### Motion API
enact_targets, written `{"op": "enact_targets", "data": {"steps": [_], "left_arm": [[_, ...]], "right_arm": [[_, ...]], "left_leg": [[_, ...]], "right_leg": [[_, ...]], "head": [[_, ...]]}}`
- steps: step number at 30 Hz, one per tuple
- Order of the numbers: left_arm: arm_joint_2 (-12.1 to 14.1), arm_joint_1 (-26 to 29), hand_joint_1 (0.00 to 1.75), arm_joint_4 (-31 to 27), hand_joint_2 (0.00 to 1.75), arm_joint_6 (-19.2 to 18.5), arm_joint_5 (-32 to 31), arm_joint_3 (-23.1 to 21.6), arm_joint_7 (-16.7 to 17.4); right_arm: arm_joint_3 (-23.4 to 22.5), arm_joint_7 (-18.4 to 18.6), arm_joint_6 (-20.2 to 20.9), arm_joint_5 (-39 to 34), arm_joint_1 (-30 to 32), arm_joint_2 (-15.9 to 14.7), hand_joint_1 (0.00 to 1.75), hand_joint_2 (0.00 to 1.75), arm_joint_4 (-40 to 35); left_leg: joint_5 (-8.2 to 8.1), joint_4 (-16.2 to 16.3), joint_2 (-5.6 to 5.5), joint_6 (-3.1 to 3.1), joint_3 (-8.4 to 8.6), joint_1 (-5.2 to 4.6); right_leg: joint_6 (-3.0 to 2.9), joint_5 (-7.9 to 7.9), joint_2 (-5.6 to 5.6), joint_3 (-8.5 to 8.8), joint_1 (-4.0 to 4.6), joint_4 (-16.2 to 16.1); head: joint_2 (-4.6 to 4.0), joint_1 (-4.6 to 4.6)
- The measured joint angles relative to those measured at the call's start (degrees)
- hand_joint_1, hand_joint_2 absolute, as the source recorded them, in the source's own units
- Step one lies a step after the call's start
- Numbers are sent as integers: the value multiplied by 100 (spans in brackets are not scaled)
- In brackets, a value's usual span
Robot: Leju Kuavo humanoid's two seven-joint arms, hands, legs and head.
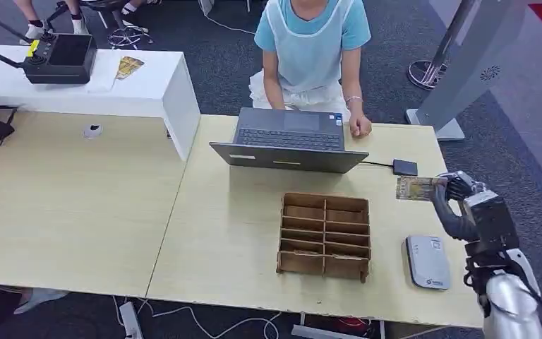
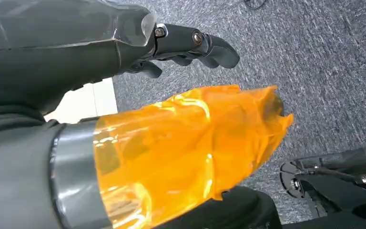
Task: Pass the card to the sensor for recognition and then transmit it.
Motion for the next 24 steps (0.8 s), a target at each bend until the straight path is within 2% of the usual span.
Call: {"op": "enact_targets", "data": {"steps": [7, 10, 12, 19, 21, 24], "left_arm": [[-37, 6, 0, 0, 0, 28, 0, 37, 17], [-50, 4, 0, 0, 0, -22, 0, 22, 26], [-66, -12, 0, 0, 0, -46, 0, 4, 35], [-101, -27, 0, 0, 0, -72, 0, -22, 52], [-101, -26, 0, 0, 0, -77, 0, -35, 52], [-103, -29, 0, 0, 0, -94, 0, -114, 50]], "right_arm": [[426, -135, -715, 1311, -161, 341, 175, 175, -711], [666, -295, -1537, 2722, -292, 467, 175, 175, -1148], [872, -214, -1759, 3460, -432, 525, 175, 175, -1430], [1145, -159, -1855, 3711, -535, 605, 175, 175, -1862], [1187, -184, -2046, 3971, -537, 610, 175, 175, -1912], [1252, -129, -2521, 4819, -604, 607, 175, 175, -2021]], "left_leg": [[1, 0, 0, 0, 1, 1], [1, 0, 1, 0, -1, 1], [1, 0, 6, 0, 3, 0], [1, 0, 0, 1, 0, 0], [1, 0, -1, 1, 0, -1], [1, 0, 1, 1, 1, 0]], "right_leg": [[0, 0, -1, 0, 1, 2], [0, 0, 2, -2, 0, 3], [0, 0, 8, -3, 0, 3], [0, 0, -1, -1, -1, 2], [0, 0, -1, -1, -1, 1], [0, 0, 0, -1, -1, 1]], "head": [[0, 0], [0, 0], [0, -2], [0, 0], [0, 0], [0, 0]]}}
